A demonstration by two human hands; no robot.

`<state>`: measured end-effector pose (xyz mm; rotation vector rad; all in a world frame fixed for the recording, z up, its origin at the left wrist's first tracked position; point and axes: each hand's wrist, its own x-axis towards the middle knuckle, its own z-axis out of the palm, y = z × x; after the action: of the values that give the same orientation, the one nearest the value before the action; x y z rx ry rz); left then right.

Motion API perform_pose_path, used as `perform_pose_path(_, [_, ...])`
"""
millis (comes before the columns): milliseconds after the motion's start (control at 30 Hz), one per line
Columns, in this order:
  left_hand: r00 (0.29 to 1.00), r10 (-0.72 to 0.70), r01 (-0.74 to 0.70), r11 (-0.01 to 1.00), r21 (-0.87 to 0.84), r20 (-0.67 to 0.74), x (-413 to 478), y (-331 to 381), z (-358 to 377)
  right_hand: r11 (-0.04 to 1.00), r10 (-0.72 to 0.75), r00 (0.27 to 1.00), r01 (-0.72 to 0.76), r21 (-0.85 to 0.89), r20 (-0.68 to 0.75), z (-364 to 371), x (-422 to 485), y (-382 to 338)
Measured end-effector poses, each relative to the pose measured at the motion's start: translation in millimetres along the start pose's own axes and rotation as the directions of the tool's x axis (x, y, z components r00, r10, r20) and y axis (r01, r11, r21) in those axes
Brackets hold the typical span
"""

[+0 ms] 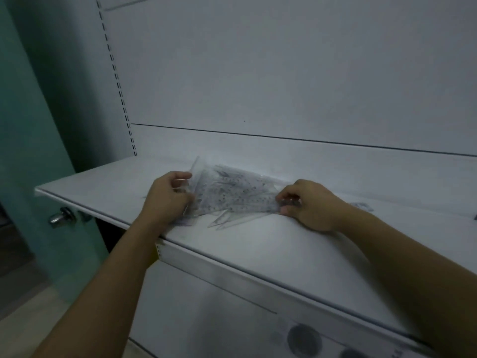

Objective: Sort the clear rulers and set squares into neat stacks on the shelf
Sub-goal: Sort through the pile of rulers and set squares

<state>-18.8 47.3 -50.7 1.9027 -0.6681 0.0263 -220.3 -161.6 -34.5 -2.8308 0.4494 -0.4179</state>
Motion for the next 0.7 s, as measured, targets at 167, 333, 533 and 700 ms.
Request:
perform_pose_path(167, [0.997,0.011,-0.011,1.0,-0.001,-0.082,-2.4,0.4,0.1,0.997,0.056,0.998,-0.056,0.053,0.005,0.1,2.2,2.3])
perform_pose_path(333, [0.985,0.011,-0.033,0.992,-0.124,-0.173,-5.5,2.6,-2.8,0.995,0.035,0.999,-0.031,0.096,-0.031,-1.8,-0.9,1.2])
perform_pose_path(533, [0.977,-0.116,0.047,0.934,-0.354,-0.177,-14.0,12.1,-9.8,0.997,-0.017,0.995,0.025,0.078,-0.099,-5.1,-5.4,-1.9])
perform_pose_path(700, [0.983,-0.183,0.174,0.922,-0.345,0.008,-15.5,27.8,-17.0,0.998,-0.059,0.986,0.058,-0.012,-0.154,-17.2,-5.4,-5.7])
